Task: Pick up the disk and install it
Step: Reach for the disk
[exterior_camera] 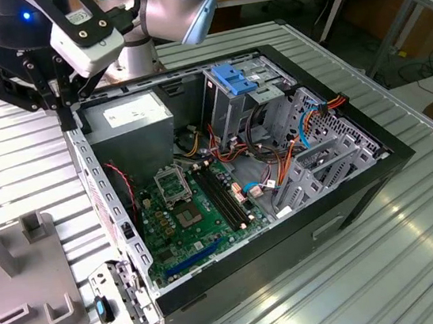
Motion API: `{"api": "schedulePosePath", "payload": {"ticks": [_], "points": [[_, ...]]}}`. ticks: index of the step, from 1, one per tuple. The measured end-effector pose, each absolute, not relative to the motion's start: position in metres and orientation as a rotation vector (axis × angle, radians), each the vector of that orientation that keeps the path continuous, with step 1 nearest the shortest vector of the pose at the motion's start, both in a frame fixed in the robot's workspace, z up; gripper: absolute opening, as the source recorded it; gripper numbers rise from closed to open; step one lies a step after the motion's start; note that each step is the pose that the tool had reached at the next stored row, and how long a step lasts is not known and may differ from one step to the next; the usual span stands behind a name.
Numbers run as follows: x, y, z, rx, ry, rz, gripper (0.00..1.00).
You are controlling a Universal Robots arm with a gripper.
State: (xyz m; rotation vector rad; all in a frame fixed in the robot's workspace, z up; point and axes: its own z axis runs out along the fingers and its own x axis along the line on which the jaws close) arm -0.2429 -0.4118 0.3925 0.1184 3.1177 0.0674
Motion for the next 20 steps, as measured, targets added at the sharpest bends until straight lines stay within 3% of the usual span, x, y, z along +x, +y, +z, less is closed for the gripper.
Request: {"api": "schedulePosePath", "payload": {"ticks": [20], "points": [[-0.265,-0.415,0.392,0.118,3.118,0.067,0.11]]}}
